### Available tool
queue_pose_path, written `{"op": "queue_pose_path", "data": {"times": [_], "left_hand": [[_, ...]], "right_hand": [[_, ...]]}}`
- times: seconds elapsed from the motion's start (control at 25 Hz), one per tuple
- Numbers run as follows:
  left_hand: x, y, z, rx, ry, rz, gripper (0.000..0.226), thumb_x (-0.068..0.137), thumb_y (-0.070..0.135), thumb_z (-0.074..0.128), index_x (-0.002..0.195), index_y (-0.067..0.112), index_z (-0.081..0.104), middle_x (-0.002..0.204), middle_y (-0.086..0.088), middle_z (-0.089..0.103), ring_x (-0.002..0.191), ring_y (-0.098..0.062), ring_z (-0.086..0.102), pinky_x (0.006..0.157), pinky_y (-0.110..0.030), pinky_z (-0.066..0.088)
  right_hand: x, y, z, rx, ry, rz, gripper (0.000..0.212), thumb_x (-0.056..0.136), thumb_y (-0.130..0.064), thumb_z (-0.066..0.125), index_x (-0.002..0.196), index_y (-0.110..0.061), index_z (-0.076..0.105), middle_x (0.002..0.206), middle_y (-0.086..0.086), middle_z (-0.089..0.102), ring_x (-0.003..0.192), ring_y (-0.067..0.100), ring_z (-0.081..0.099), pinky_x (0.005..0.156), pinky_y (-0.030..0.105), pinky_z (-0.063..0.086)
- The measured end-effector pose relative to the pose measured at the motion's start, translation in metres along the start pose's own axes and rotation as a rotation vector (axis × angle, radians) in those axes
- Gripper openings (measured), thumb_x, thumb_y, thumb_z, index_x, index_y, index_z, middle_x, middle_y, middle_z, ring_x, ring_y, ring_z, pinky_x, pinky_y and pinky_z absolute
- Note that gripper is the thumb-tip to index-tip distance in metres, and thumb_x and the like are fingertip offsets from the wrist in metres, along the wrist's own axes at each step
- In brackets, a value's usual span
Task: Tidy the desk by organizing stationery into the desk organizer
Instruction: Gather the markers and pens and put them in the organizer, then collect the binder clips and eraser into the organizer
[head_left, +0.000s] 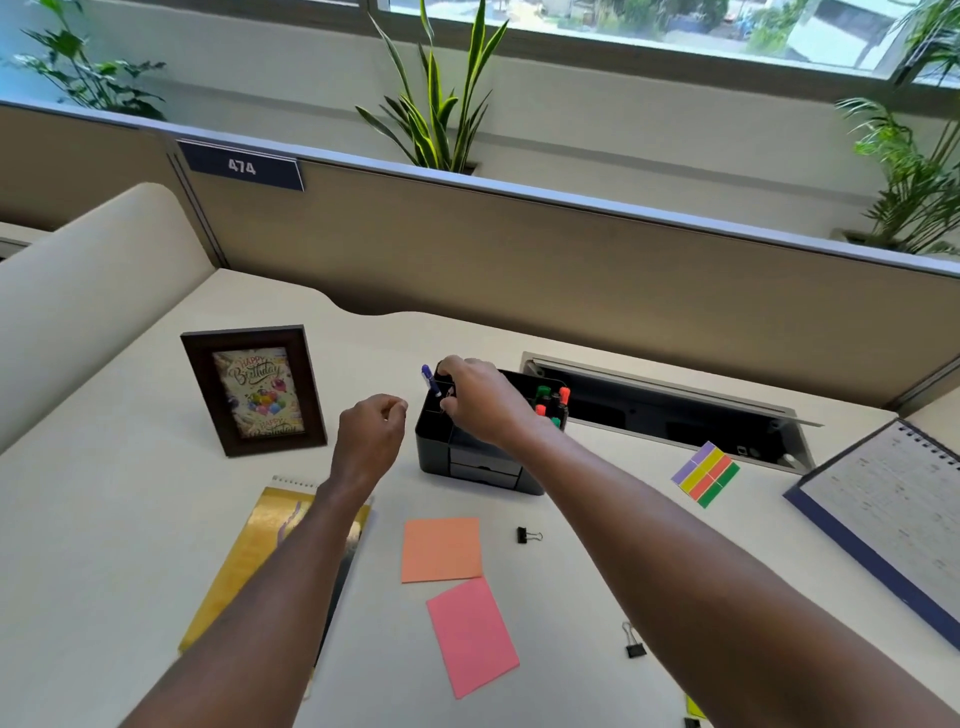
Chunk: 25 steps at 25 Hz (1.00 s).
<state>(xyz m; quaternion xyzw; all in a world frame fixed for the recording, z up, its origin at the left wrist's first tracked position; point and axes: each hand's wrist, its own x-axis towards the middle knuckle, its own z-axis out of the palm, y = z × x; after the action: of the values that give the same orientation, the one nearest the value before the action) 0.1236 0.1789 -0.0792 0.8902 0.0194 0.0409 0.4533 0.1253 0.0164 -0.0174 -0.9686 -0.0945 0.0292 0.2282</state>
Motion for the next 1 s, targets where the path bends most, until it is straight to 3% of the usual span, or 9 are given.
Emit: {"op": "queue_pose_path", "data": {"times": [0.16, 0.28, 0.36, 0.52, 0.68, 0.84, 1.0], "left_hand": [[-0.009, 0.013, 0.012, -0.007, 0.131, 0.126, 0.019, 0.091, 0.012, 0.056, 0.101, 0.008, 0.071, 0.092, -0.005, 0.072, 0.078, -0.016, 0.063, 0.071, -0.023, 0.044], [-0.023, 0.037, 0.028, -0.044, 0.235, 0.316, 0.021, 0.09, 0.004, 0.056, 0.108, 0.006, 0.068, 0.097, -0.008, 0.07, 0.078, -0.017, 0.063, 0.073, -0.025, 0.049], [-0.038, 0.057, 0.044, -0.078, 0.217, 0.446, 0.023, 0.09, 0.003, 0.056, 0.111, 0.006, 0.066, 0.094, -0.007, 0.067, 0.079, -0.018, 0.062, 0.073, -0.029, 0.053], [-0.077, 0.091, 0.082, -0.133, 0.075, 0.599, 0.026, 0.088, 0.001, 0.057, 0.112, 0.006, 0.065, 0.099, -0.006, 0.066, 0.089, -0.016, 0.062, 0.08, -0.029, 0.053], [-0.128, 0.098, 0.12, -0.068, -0.1, 0.614, 0.029, 0.088, 0.006, 0.056, 0.116, 0.008, 0.064, 0.107, -0.004, 0.066, 0.095, -0.015, 0.062, 0.087, -0.022, 0.05], [-0.18, 0.085, 0.158, 0.07, -0.388, 0.517, 0.03, 0.088, 0.019, 0.056, 0.117, 0.018, 0.063, 0.114, 0.002, 0.064, 0.102, -0.012, 0.06, 0.087, -0.017, 0.044], [-0.217, 0.077, 0.188, 0.295, -0.61, 0.323, 0.043, 0.087, 0.039, 0.056, 0.128, 0.025, 0.053, 0.12, -0.001, 0.056, 0.112, -0.019, 0.054, 0.089, -0.029, 0.044]], "right_hand": [[-0.031, 0.027, -0.01, 0.101, 0.178, -0.039, 0.022, 0.088, -0.014, 0.054, 0.107, -0.01, 0.065, 0.101, 0.01, 0.066, 0.095, 0.025, 0.059, 0.086, 0.038, 0.049], [-0.068, 0.065, -0.022, 0.142, 0.272, -0.036, 0.019, 0.088, -0.014, 0.055, 0.101, -0.013, 0.068, 0.099, 0.002, 0.067, 0.091, 0.017, 0.061, 0.084, 0.032, 0.051], [-0.098, 0.094, -0.031, 0.143, 0.317, 0.003, 0.019, 0.088, -0.016, 0.058, 0.104, -0.014, 0.068, 0.104, -0.001, 0.066, 0.096, 0.014, 0.06, 0.086, 0.032, 0.052], [-0.163, 0.144, -0.039, 0.048, 0.31, 0.136, 0.032, 0.09, -0.029, 0.063, 0.119, -0.016, 0.063, 0.126, 0.0, 0.061, 0.118, 0.013, 0.054, 0.095, 0.027, 0.048], [-0.218, 0.177, -0.03, 0.004, 0.309, 0.239, 0.036, 0.089, -0.035, 0.063, 0.12, -0.018, 0.061, 0.127, -0.002, 0.06, 0.119, 0.014, 0.053, 0.091, 0.021, 0.041], [-0.263, 0.198, -0.013, -0.007, 0.288, 0.316, 0.031, 0.09, -0.031, 0.062, 0.119, -0.019, 0.061, 0.122, -0.003, 0.063, 0.114, 0.013, 0.055, 0.09, 0.02, 0.042], [-0.289, 0.206, 0.011, 0.005, 0.234, 0.355, 0.029, 0.091, -0.025, 0.06, 0.119, -0.018, 0.062, 0.117, -0.002, 0.064, 0.11, 0.015, 0.057, 0.091, 0.021, 0.041]]}}
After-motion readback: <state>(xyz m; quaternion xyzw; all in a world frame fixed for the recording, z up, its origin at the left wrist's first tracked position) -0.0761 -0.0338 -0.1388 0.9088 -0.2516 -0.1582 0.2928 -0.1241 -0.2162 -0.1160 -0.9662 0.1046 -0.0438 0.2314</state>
